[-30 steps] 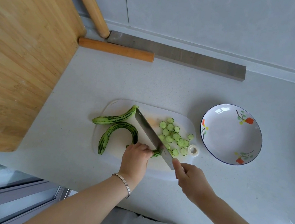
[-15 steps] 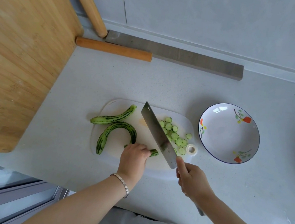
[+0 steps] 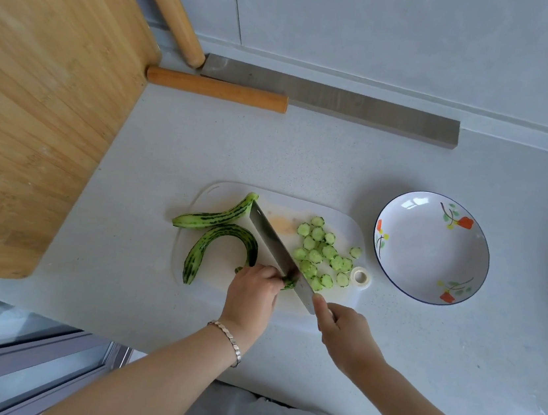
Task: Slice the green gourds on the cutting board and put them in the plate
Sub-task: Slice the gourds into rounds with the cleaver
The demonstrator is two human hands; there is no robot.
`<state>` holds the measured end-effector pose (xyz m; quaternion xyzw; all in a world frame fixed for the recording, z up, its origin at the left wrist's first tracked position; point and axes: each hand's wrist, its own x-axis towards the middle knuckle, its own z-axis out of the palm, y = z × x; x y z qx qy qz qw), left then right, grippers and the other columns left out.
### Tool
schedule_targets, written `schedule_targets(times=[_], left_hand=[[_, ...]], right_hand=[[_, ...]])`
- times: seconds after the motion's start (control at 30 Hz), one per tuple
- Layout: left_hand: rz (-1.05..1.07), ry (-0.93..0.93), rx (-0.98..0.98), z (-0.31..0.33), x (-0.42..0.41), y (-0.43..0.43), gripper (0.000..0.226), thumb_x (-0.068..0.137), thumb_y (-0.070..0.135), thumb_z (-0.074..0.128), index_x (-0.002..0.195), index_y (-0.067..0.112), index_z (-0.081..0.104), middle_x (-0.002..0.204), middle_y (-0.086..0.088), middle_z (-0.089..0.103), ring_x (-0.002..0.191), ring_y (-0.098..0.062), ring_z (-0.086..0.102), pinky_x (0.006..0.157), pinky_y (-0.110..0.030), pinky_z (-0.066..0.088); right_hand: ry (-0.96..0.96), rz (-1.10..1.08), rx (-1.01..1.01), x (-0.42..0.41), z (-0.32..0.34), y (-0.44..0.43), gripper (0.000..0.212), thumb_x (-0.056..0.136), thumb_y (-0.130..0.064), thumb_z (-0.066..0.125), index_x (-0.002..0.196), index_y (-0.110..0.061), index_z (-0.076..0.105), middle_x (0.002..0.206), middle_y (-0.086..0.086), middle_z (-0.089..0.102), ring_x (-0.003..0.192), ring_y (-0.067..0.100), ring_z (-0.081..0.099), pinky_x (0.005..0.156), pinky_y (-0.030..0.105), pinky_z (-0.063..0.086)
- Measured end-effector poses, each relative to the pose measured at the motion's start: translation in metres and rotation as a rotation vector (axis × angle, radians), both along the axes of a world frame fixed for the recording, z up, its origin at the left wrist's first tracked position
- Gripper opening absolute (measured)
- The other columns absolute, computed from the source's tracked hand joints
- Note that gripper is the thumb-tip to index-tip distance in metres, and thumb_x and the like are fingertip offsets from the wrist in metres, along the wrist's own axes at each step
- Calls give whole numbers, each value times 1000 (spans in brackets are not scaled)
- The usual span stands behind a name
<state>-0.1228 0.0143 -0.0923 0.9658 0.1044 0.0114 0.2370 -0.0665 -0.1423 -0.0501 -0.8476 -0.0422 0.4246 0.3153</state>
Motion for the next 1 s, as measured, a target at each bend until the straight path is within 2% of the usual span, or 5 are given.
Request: schedule_targets(times=[0.17, 0.37, 0.6, 0.83, 1.0], left_hand=[[26, -37, -18, -1, -3, 2, 37, 45, -14, 82, 70, 12, 75, 68, -1, 66, 58, -24, 60, 54, -26, 49], [4, -26, -55, 2, 6, -3, 27, 47, -8, 86, 63, 10, 74, 64, 1, 67, 57, -19, 62, 48, -19, 49], [-29, -10, -24, 0, 7, -2, 35, 38, -12, 85, 61, 11, 72, 63, 2, 64, 55, -19, 59, 44, -17, 43], [-29, -13, -25, 1, 6, -2, 37, 35, -12, 85, 61, 11, 72, 64, 2, 62, 55, -18, 58, 41, -16, 41], [-16, -30, -45, -1, -2, -1, 40, 47, -13, 79, 79, 11, 75, 69, -1, 61, 58, -19, 58, 40, -20, 45]], right_hand=[[46, -93, 24, 8, -1, -2, 51, 91, -55, 37, 66, -11, 39, 58, 5, 35, 52, 19, 29, 55, 29, 28], [115, -161, 79, 18, 10, -9, 52, 91, -56, 39, 62, -12, 41, 47, -2, 36, 40, 13, 29, 43, 22, 27], [63, -48, 37, 15, 18, -9, 51, 92, -54, 39, 64, -11, 42, 50, -1, 40, 43, 15, 32, 50, 25, 31], [-20, 65, -25, 16, 19, -7, 50, 92, -53, 39, 65, -11, 33, 58, 2, 33, 52, 16, 26, 51, 27, 25], [-64, 117, -65, 12, 10, -8, 52, 93, -51, 39, 59, -15, 24, 54, -3, 28, 48, 12, 23, 49, 25, 22]])
